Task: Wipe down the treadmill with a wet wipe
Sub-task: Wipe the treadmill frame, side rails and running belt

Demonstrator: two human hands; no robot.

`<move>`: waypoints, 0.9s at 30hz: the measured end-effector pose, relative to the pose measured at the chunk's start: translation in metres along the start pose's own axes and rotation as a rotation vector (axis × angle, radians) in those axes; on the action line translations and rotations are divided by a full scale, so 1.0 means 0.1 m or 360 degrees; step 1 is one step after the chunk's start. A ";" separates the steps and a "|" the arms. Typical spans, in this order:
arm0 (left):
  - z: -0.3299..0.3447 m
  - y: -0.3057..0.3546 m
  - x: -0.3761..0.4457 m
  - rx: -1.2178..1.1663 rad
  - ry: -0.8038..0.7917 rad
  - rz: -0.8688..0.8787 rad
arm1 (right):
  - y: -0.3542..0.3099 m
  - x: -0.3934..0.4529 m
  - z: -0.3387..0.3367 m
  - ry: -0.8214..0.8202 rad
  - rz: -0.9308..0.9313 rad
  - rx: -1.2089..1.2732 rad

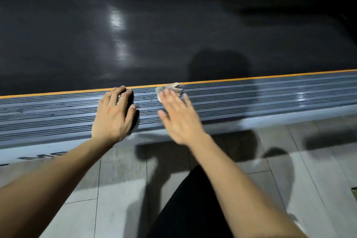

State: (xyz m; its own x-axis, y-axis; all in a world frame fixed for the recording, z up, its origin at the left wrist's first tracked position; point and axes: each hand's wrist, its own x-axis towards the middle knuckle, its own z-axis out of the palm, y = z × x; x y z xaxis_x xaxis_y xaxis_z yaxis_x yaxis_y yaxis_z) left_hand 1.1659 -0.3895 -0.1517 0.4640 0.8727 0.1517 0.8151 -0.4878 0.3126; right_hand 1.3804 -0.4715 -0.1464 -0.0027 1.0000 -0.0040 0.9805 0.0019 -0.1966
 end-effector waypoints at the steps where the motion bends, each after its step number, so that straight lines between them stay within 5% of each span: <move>1: 0.00 -0.01 0.00 -0.0019 -0.0005 0.0005 | 0.19 0.02 -0.02 0.0059 0.0056 -0.0048; 6: -0.11 -0.20 -0.05 -0.0185 0.0005 -0.0052 | 1.05 -0.01 -0.19 0.0007 0.0821 -0.0058; 11: -0.29 -0.68 -0.23 0.0037 0.0093 -0.0297 | -0.42 0.23 0.18 0.0178 0.0266 -0.0023; 14: -0.27 -0.66 -0.24 -0.0026 0.0186 -0.0326 | -1.40 0.31 0.32 -0.0057 -0.0140 0.0110; 16: -0.26 -0.65 -0.24 -0.0073 0.0229 -0.0287 | -1.44 0.33 0.30 -0.0088 -0.0237 0.0085; 19: -0.26 -0.67 -0.24 -0.0096 0.0234 -0.0290 | -0.70 0.17 0.22 0.0030 -0.0011 -0.0132; 23: -0.24 -0.65 -0.24 -0.0099 0.0246 -0.0266 | 0.38 -0.01 -0.02 0.0062 0.0763 -0.0051; 25: -0.24 -0.65 -0.24 -0.0103 0.0258 -0.0266 | 0.15 0.04 0.03 0.0143 0.0850 0.0025; 27: -0.24 -0.65 -0.25 -0.0119 0.0267 -0.0251 | -0.51 0.08 0.18 0.0196 0.0572 0.0001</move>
State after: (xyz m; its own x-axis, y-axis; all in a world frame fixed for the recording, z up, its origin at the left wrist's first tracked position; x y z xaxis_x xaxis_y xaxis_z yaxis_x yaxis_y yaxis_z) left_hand 1.0933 -0.3790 -0.1528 0.2636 0.9324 0.2474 0.8421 -0.3475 0.4125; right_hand 1.3266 -0.4641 -0.1537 0.3649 0.9299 0.0454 0.9145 -0.3488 -0.2048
